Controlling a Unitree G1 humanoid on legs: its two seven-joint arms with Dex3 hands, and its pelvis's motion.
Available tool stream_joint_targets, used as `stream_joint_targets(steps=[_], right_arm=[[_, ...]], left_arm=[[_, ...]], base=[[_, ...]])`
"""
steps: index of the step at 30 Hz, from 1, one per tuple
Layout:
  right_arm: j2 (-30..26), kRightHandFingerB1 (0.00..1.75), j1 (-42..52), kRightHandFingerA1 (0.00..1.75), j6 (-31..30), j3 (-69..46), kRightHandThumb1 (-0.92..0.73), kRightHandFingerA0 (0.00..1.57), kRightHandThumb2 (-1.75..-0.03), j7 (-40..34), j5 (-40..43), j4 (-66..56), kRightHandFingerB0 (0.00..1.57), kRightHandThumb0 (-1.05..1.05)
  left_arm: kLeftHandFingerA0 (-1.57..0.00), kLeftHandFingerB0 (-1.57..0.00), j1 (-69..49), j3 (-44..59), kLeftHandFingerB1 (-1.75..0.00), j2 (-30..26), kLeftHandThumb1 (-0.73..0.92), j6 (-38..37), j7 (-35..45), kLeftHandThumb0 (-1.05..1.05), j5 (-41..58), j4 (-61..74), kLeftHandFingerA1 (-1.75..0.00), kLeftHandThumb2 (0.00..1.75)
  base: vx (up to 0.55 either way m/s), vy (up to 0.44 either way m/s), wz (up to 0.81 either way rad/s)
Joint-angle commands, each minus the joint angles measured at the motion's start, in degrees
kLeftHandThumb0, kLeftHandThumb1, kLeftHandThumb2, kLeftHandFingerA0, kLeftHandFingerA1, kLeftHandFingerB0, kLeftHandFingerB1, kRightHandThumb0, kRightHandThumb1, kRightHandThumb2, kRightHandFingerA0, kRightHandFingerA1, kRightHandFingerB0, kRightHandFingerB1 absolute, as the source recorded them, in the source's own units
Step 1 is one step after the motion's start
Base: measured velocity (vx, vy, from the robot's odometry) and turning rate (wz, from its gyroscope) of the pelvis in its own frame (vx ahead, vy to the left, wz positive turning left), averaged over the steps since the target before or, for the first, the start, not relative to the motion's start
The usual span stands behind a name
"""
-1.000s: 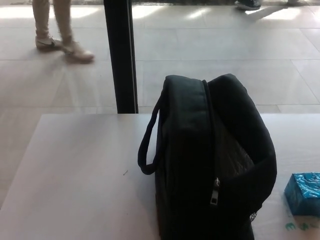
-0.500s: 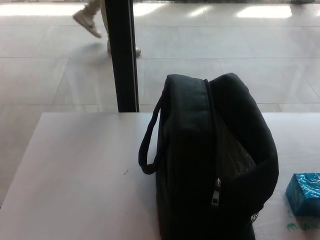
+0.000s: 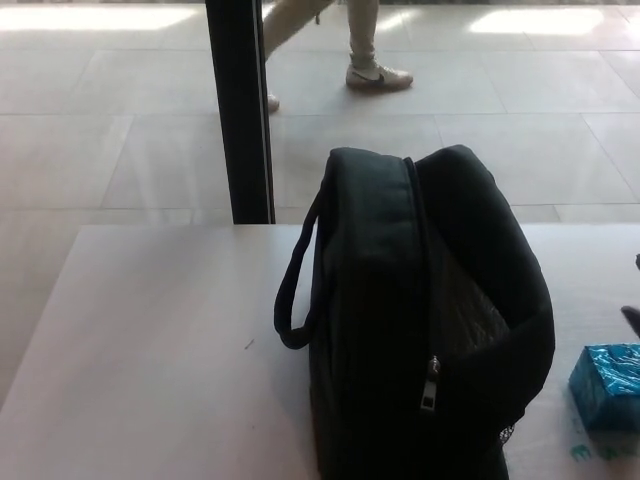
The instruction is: The robot uses its right hand to pick up the cube kept on the middle of the desk and put it inside the bag next to it
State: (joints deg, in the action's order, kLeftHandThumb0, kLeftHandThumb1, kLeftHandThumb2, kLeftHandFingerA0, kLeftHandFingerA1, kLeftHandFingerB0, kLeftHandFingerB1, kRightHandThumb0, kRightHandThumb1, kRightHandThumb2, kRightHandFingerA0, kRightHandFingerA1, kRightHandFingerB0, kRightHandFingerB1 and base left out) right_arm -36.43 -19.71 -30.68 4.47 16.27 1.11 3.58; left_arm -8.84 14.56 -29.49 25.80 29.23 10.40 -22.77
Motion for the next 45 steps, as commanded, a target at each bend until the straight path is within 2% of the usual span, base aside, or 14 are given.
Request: stream_joint_targets(steps=[1,23,31,33,34,36,37,38,39,40,42,43,44,45], right_arm=[[0.01,0.16,-2.92,0.18,0.87,6.47,-0.63,0.0,-0.97,-3.31,-9.92,4.36,0.01,-0.92],[6.32,0.11,-4.69,0.17,1.62,11.66,-0.65,0.0,-0.99,-6.36,-16.78,14.93,0.07,-1.0],[5.28,0.08,-4.59,0.19,-0.11,18.72,-0.57,0.0,-0.89,0.44,-20.55,12.62,0.0,-0.95],[4.93,0.13,-4.57,0.24,-0.59,19.39,-0.51,0.0,-0.86,1.87,-20.74,12.1,0.0,-0.86],[4.89,0.14,-4.68,0.57,-0.6,19.83,-0.42,0.0,-0.78,2.3,-21.03,11.98,0.0,-0.75],[4.82,0.14,-4.9,0.57,-0.62,20.51,-0.42,0.0,-0.78,3.05,-21.56,11.85,0.0,-0.75],[5.15,0.1,-4.79,0.55,0.48,20.15,-0.57,0.24,-0.57,3.67,-20.65,11.94,0.0,-0.53],[5.03,0.01,-5.05,0.59,0.22,20.71,-0.43,0.25,-0.72,4.39,-21.08,12.06,0.0,-0.61],[5.01,0.01,-5.15,0.59,0.12,20.9,-0.43,0.25,-0.72,4.75,-21.33,12.11,0.0,-0.61],[4.64,0.07,-5.62,0.63,-0.35,22.3,-0.46,0.33,-0.74,5.41,-22.86,12.35,0.0,-0.51],[3.45,0.03,-6.94,0.64,-2.18,26.41,-0.52,0.32,-0.66,7.58,-26.55,12.59,0.0,-0.36],[2.26,0.08,-7.43,0.96,-2.63,28.49,-0.6,0.46,-0.57,9.42,-28.1,12.2,0.0,-0.3],[1.48,0.0,-7.84,1.02,-3.46,30.02,-0.54,0.57,-0.76,10.87,-29.28,11.93,0.0,-0.36],[0.79,0.15,-8.11,1.27,-4.51,31.51,-0.59,0.61,-0.58,11.75,-30.59,11.84,0.0,-0.25]], left_arm=[[-0.28,-0.3,-0.64,-0.12,-0.55,-1.32,0.51,1.05,1.08,-0.59,0.16,-0.19,-0.58,0.88],[-0.31,-0.31,0.66,-1.16,-0.55,-1.96,0.52,0.91,1.25,-0.62,-0.62,-0.62,-0.59,0.88],[-0.32,-0.3,0.25,-2.0,-0.54,-2.76,0.54,-0.05,1.59,-0.64,-1.17,0.1,-0.59,0.9],[-0.33,-0.31,0.3,-2.13,-0.54,-2.85,0.55,0.23,1.44,-0.64,-1.14,0.3,-0.59,0.9],[-0.34,-0.31,0.47,-2.15,-0.54,-2.89,0.54,0.32,1.34,-0.64,-1.16,0.19,-0.59,0.9],[-0.34,-0.31,0.74,-2.22,-0.54,-2.87,0.54,0.41,1.16,-0.64,-1.18,-0.05,-0.59,0.9],[-0.36,-0.38,0.54,-2.18,-0.44,-2.88,0.67,0.46,1.26,-0.57,-1.06,0.37,-0.52,0.59],[-0.36,-0.39,0.84,-2.17,-0.44,-2.81,0.67,0.89,1.3,-0.55,-0.89,0.4,-0.52,0.58],[-0.36,-0.39,0.96,-2.16,-0.44,-2.78,0.67,1.07,1.31,-0.55,-0.82,0.42,-0.52,0.58],[-0.32,-0.31,1.08,-2.12,-0.54,-2.74,0.53,1.03,1.41,-0.65,-0.71,0.3,-0.6,0.89],[-0.32,-0.32,1.38,-1.94,-0.55,-2.62,0.53,0.97,1.6,-0.64,-0.44,-0.18,-0.6,0.89],[-0.36,-0.39,1.64,-2.15,-0.45,-2.85,0.68,0.49,1.62,-0.55,-0.77,-0.4,-0.54,0.59],[-0.35,-0.29,1.86,-2.25,-0.54,-3.0,0.53,0.23,1.68,-0.64,-0.93,-0.53,-0.62,0.9],[-0.34,-0.27,2.13,-2.14,-0.53,-3.03,0.51,0.41,1.78,-0.63,-0.77,-0.76,-0.61,0.89]], base=[[0.0,0.0,0.0],[0.0,0.0,0.0],[0.0,0.0,0.0],[0.0,0.0,0.0],[0.0,0.0,0.0],[0.0,0.0,0.0],[0.0,0.0,0.0],[0.0,0.0,0.0],[0.0,0.0,0.0],[0.0,0.0,0.0],[0.0,0.0,0.0],[0.0,0.0,0.0],[0.0,0.0,0.0],[0.0,0.0,0.0]])
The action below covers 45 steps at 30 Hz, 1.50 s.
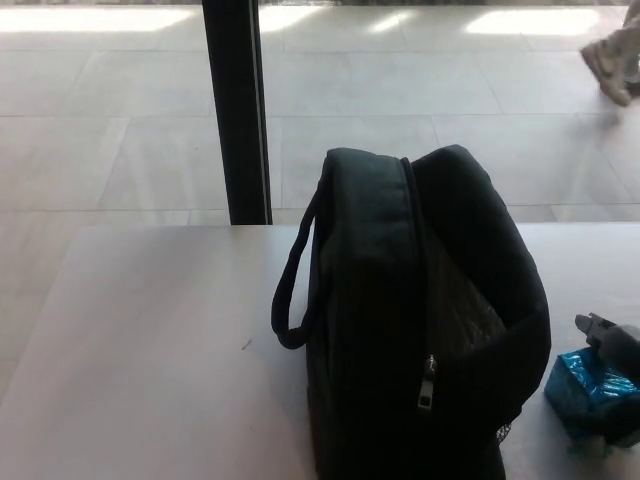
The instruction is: The robot uses its right hand to pick up the cube kept on the middle of the desk and put it inside the bag next to it
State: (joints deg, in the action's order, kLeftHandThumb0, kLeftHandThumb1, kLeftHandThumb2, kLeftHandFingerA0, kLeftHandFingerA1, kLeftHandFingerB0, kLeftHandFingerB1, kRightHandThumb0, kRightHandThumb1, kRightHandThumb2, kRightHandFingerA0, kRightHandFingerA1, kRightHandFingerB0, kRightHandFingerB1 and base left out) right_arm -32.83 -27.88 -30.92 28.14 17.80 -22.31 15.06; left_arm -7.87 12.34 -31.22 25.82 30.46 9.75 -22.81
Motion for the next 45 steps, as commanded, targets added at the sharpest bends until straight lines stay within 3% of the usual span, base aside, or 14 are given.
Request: stream_joint_targets(steps=[1,3,4,6,9,10,14,30,31,32,33,35,39,45], right_arm=[[-3.19,0.15,0.12,1.27,-4.47,8.64,-0.59,0.61,-0.58,10.08,-8.01,0.44,0.0,-0.25],[-5.13,0.2,0.31,1.14,-4.66,10.88,-0.62,0.56,-0.58,11.5,-10.02,-0.24,0.0,-0.24],[-6.22,0.17,0.32,0.99,-3.8,12.54,-0.51,0.58,-0.82,11.58,-12.08,-0.13,0.03,-0.28],[-7.64,0.27,1.19,1.17,-2.94,13.69,-0.7,0.69,-0.63,10.28,-13.98,-0.65,0.1,-0.23],[-9.07,0.34,1.64,1.45,0.76,15.59,-0.69,0.62,-0.63,7.47,-16.48,0.77,0.28,-0.21],[-9.43,0.47,2.28,1.55,2.07,15.63,-0.75,0.67,-0.64,5.1,-17.24,1.07,0.53,-0.28],[-9.09,0.58,4.37,1.63,4.92,13.87,-0.83,0.71,-0.66,-1.23,-17.56,1.9,0.66,-0.29],[-5.9,0.55,10.44,1.45,22.56,-0.28,-0.71,0.85,-0.79,-15.26,-14.71,1.59,0.75,-0.29],[-5.66,0.85,10.85,1.61,24.54,-1.98,-0.64,0.88,-0.87,-18.03,-14.01,1.71,0.82,-0.27],[-5.49,1.23,11.05,1.75,25.55,-2.83,-0.71,0.84,-0.9,-19.23,-13.8,1.84,0.67,-0.25],[-5.43,0.98,10.98,1.71,25.87,-3.78,-0.66,0.86,-0.88,-19.35,-13.4,1.76,0.77,-0.26],[-5.24,0.98,10.91,1.71,26.52,-5.36,-0.66,0.86,-0.88,-19.5,-12.89,1.69,0.77,-0.26],[-4.0,1.56,8.91,1.75,27.52,-12.63,-0.65,0.86,-0.94,-21.29,-9.51,0.28,0.7,-0.23],[-2.73,1.47,2.46,1.73,27.23,-21.6,-0.63,0.83,-0.87,-18.33,-6.02,0.42,0.71,-0.17]], left_arm=[[-0.34,-0.27,1.32,0.29,-0.53,-1.22,0.51,0.75,0.58,-0.63,0.14,-0.95,-0.61,0.89],[-0.33,-0.27,1.2,0.21,-0.53,-1.27,0.52,0.7,0.6,-0.62,0.01,-0.69,-0.61,0.89],[-0.34,-0.27,1.08,-0.14,-0.53,-1.4,0.53,0.16,0.53,-0.63,-0.46,-0.62,-0.61,0.9],[-0.35,-0.27,1.24,-0.37,-0.53,-1.47,0.53,-0.33,0.54,-0.63,-0.76,-1.2,-0.61,0.91],[-0.35,-0.29,1.12,-0.31,-0.54,-1.8,0.53,-0.19,0.54,-0.63,-0.82,-1.2,-0.61,0.9],[-0.32,-0.29,1.17,-0.23,-0.54,-1.81,0.53,0.0,0.73,-0.62,-0.63,-1.25,-0.6,0.9],[-0.33,-0.28,1.08,-0.16,-0.53,-1.92,0.52,0.61,0.73,-0.62,-0.48,-1.03,-0.6,0.9],[-0.32,-0.28,0.14,-0.81,-0.53,-2.67,0.54,-0.37,1.05,-0.61,-1.44,-0.64,-0.59,0.91],[-0.28,-0.27,0.45,-0.4,-0.53,-2.51,0.52,0.25,1.36,-0.61,-0.82,-1.09,-0.58,0.89],[-0.29,-0.27,0.57,-0.27,-0.53,-2.47,0.52,0.46,1.48,-0.6,-0.62,-1.27,-0.58,0.89],[-0.3,-0.29,0.71,-0.26,-0.54,-2.4,0.52,0.5,1.27,-0.62,-0.7,-1.47,-0.59,0.89],[-0.3,-0.29,0.95,-0.15,-0.54,-2.26,0.52,0.71,1.0,-0.62,-0.67,-1.8,-0.59,0.89],[-0.3,-0.27,0.49,-0.33,-0.53,-2.77,0.53,0.37,0.96,-0.61,-1.14,-0.89,-0.58,0.89],[-0.31,-0.31,0.13,-0.72,-0.54,-3.17,0.54,-0.72,1.27,-0.64,-1.55,-1.35,-0.59,0.9]], base=[[0.0,0.0,0.0],[0.0,0.0,0.0],[0.0,0.0,0.0],[0.0,0.0,0.0],[0.0,0.0,0.0],[0.0,0.0,0.0],[0.0,0.0,0.0],[0.0,0.0,0.0],[0.0,0.0,0.0],[0.0,0.0,0.0],[0.0,0.0,0.0],[0.0,0.0,0.0],[0.0,0.0,0.0],[0.0,0.0,0.0]])
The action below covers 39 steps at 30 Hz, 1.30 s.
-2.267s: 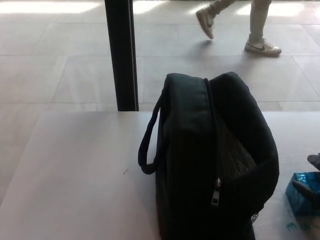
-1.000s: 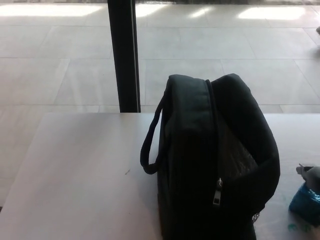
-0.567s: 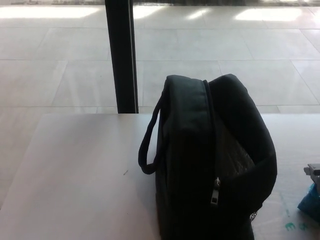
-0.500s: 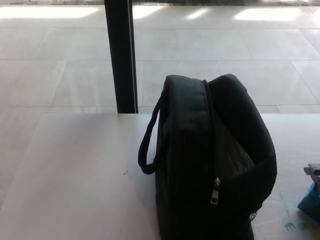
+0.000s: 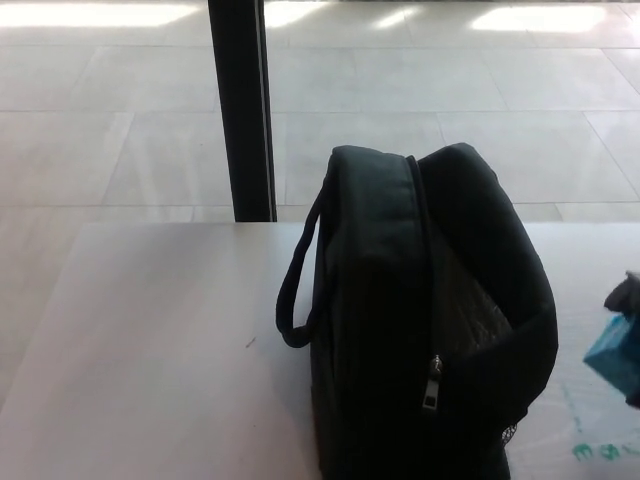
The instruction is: The robot uses its right hand to pick up the cube kept on the middle of the desk and put it inside the bag next to it
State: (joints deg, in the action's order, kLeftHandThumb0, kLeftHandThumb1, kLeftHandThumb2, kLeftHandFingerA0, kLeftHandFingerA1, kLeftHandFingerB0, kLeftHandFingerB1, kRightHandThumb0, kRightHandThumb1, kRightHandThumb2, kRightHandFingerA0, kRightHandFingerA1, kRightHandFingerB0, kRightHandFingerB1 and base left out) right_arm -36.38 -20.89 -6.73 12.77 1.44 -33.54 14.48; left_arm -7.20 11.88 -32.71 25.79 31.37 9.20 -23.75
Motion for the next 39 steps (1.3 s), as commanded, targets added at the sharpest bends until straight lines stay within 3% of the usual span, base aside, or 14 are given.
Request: stream_joint_targets(steps=[1,3,4,6,7,8,9,10,25,26,27,35,37,39], right_arm=[[1.27,1.47,-5.14,1.73,3.95,-7.24,-0.63,0.83,-0.87,-2.36,5.92,2.04,0.71,-0.17],[1.78,1.49,-6.73,1.73,3.36,-8.75,-0.64,0.8,-0.9,-1.1,6.64,2.86,0.7,-0.17],[1.56,1.43,-10.85,1.65,9.2,-10.39,-0.57,0.88,-1.01,-5.27,7.5,9.06,0.75,-0.12],[1.96,1.48,-12.33,1.7,9.71,-11.02,-0.54,0.9,-1.07,-4.35,8.07,10.26,0.74,-0.13],[2.09,1.45,-13.62,1.65,9.02,-11.6,-0.56,0.89,-1.06,-3.44,8.67,10.46,0.77,-0.15],[2.3,1.2,-15.08,1.34,8.94,-11.8,-0.52,1.15,-1.13,-3.41,8.59,10.99,0.91,-0.23],[2.24,1.52,-15.98,1.7,9.23,-11.98,-0.54,0.85,-1.1,-3.81,8.22,10.5,0.73,-0.17],[2.57,1.52,-16.88,1.72,8.76,-12.44,-0.53,0.88,-1.11,-3.3,8.69,9.95,0.73,-0.17],[9.09,1.55,-18.46,1.75,-4.31,-7.61,-0.48,0.9,-1.18,8.38,8.24,-17.91,0.76,-0.22],[9.41,1.54,-17.89,1.75,-3.35,-6.86,-0.49,0.91,-1.2,8.32,7.89,-18.8,0.76,-0.22],[10.31,1.53,-17.44,1.75,-3.42,-5.68,-0.51,0.91,-1.19,8.82,7.71,-20.35,0.77,-0.22],[8.74,1.57,-11.62,1.75,0.84,-0.08,-0.62,0.87,-0.98,13.0,6.6,-26.98,0.73,-0.25],[7.67,1.12,-9.07,1.75,2.06,1.32,-0.58,0.92,-0.84,13.55,5.27,-28.35,0.88,-0.26],[6.99,1.14,-8.34,1.75,2.69,1.66,-0.62,0.91,-0.79,13.89,5.19,-28.42,0.87,-0.27]], left_arm=[[-0.31,-0.31,-0.82,-0.24,-0.54,-1.72,0.54,-0.7,0.37,-0.64,-0.98,-0.36,-0.59,0.9],[-0.3,-0.31,-0.49,0.11,-0.55,-1.59,0.53,0.18,0.35,-0.62,-0.4,-0.7,-0.58,0.89],[-0.32,-0.3,-0.35,0.04,-0.54,-1.51,0.54,0.11,0.0,-0.61,-0.55,-0.96,-0.59,0.9],[-0.32,-0.31,-0.56,0.21,-0.54,-1.5,0.53,0.22,-0.2,-0.62,-0.49,-1.27,-0.59,0.89],[-0.33,-0.32,-0.57,0.21,-0.54,-1.4,0.53,-0.22,-0.44,-0.63,-0.64,-1.62,-0.59,0.89],[-0.33,-0.32,-0.52,0.31,-0.54,-1.36,0.52,-0.14,-0.72,-0.63,-0.65,-1.73,-0.59,0.89],[-0.33,-0.33,-0.57,0.58,-0.54,-1.22,0.52,-0.05,-0.87,-0.63,-0.42,-1.7,-0.59,0.88],[-0.33,-0.33,-0.67,0.63,-0.54,-1.26,0.52,0.26,-0.8,-0.62,-0.31,-1.38,-0.59,0.89],[-0.34,-0.32,-1.4,-0.51,-0.54,-1.68,0.55,-1.16,-0.84,-0.64,-1.56,-1.44,-0.59,0.91],[-0.35,-0.38,-1.55,-0.63,-0.44,-1.68,0.69,-1.51,-0.49,-0.55,-1.56,-1.75,-0.51,0.59],[-0.34,-0.31,-1.62,-0.55,-0.54,-1.66,0.55,-1.56,-0.49,-0.64,-1.51,-1.68,-0.6,0.91],[-0.3,-0.27,-1.18,0.23,-0.53,-1.55,0.52,-0.17,-0.14,-0.63,-0.86,-1.71,-0.59,0.89],[-0.3,-0.32,-0.83,0.17,-0.55,-1.53,0.53,-0.48,0.09,-0.64,-0.96,-2.58,-0.58,0.9],[-0.31,-0.31,-0.88,0.0,-0.54,-1.61,0.53,-0.75,0.11,-0.64,-1.2,-2.65,-0.59,0.9]], base=[[0.0,0.0,0.0],[0.0,0.0,0.0],[0.0,0.0,0.0],[0.0,0.0,0.0],[0.0,0.0,0.0],[0.0,0.0,0.0],[0.0,0.0,0.0],[0.0,0.0,0.0],[0.0,0.0,0.0],[0.0,0.0,0.0],[0.0,0.0,0.0],[0.0,0.0,0.0],[0.0,0.0,0.0],[0.0,0.0,0.0]])
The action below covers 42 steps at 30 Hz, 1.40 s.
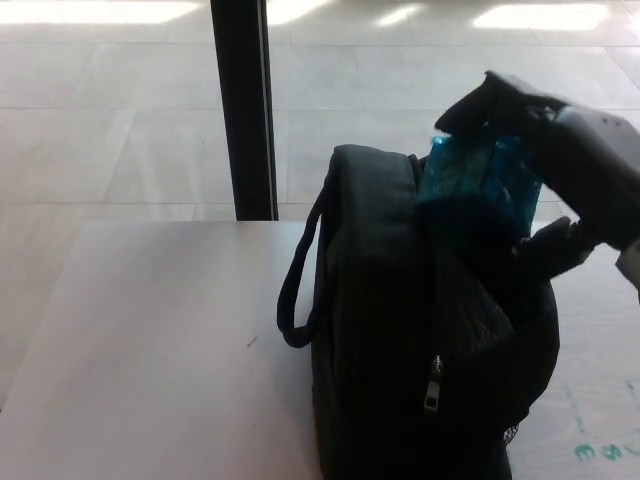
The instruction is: The robot uses its right hand to pick up the cube kept on the middle of the desk and put it inside the bag next to it
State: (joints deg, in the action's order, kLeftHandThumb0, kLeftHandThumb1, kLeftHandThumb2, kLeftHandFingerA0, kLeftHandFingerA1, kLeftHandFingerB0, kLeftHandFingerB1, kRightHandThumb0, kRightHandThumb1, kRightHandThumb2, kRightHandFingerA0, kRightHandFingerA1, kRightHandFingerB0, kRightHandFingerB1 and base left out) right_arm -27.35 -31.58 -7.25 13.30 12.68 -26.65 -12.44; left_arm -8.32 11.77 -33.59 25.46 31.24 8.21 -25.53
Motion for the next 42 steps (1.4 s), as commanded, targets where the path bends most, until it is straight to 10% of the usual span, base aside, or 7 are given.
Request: stream_joint_targets(steps=[1,5,8,10,14,35,42], right_arm=[[-2.8,0.93,2.91,1.72,3.37,1.43,-0.64,0.92,-0.78,3.63,-1.8,-1.54,0.89,-0.3],[-3.7,1.42,4.6,1.75,4.05,1.75,-0.58,0.9,-0.95,4.59,-1.27,-0.33,0.79,-0.26],[-4.02,1.13,5.03,1.72,0.82,2.05,-0.66,0.87,-0.8,7.42,-1.51,-0.47,0.8,-0.27],[-3.8,0.36,4.58,0.96,-1.74,3.1,-0.67,0.81,-0.6,9.0,-3.38,-0.06,0.3,-0.35],[-6.24,0.0,2.28,0.0,-7.18,5.65,-0.52,0.0,-0.81,18.55,-4.53,-1.14,0.0,-0.98],[-6.64,0.0,-2.52,0.12,-10.16,-0.04,-0.53,0.0,-0.87,20.27,-6.2,-4.65,0.07,-0.93],[-8.9,0.33,-6.19,0.35,-11.66,-11.43,-0.62,0.03,-0.61,18.73,-2.09,-2.97,0.29,-0.57]], left_arm=[[-0.32,-0.29,-0.03,-0.05,-0.53,-0.83,0.54,-0.91,0.24,-0.64,-0.47,-0.75,-0.6,0.91],[-0.32,-0.31,-0.32,0.43,-0.54,-0.71,0.53,0.04,0.35,-0.63,0.07,-0.25,-0.59,0.89],[-0.27,-0.33,0.14,0.67,-0.55,-0.46,0.51,1.12,0.22,-0.58,0.46,-0.41,-0.57,0.89],[-0.28,-0.33,0.17,0.65,-0.55,-0.54,0.51,0.45,0.44,-0.6,0.35,-0.51,-0.57,0.89],[-0.3,-0.3,0.29,0.45,-0.54,-0.62,0.52,0.74,0.29,-0.63,0.13,0.08,-0.58,0.89],[-0.31,-0.3,-0.14,-0.21,-0.53,-0.71,0.54,-0.11,-0.05,-0.62,-0.59,-0.36,-0.58,0.9],[-0.3,-0.34,-0.27,-0.18,-0.55,-0.61,0.54,-1.75,0.3,-0.64,-0.57,-1.09,-0.58,0.9]], base=[[0.0,0.0,0.0],[0.0,0.0,0.0],[0.0,0.0,0.0],[0.0,0.0,0.0],[0.0,0.0,0.0],[0.0,0.0,0.0],[0.0,0.0,0.0]])
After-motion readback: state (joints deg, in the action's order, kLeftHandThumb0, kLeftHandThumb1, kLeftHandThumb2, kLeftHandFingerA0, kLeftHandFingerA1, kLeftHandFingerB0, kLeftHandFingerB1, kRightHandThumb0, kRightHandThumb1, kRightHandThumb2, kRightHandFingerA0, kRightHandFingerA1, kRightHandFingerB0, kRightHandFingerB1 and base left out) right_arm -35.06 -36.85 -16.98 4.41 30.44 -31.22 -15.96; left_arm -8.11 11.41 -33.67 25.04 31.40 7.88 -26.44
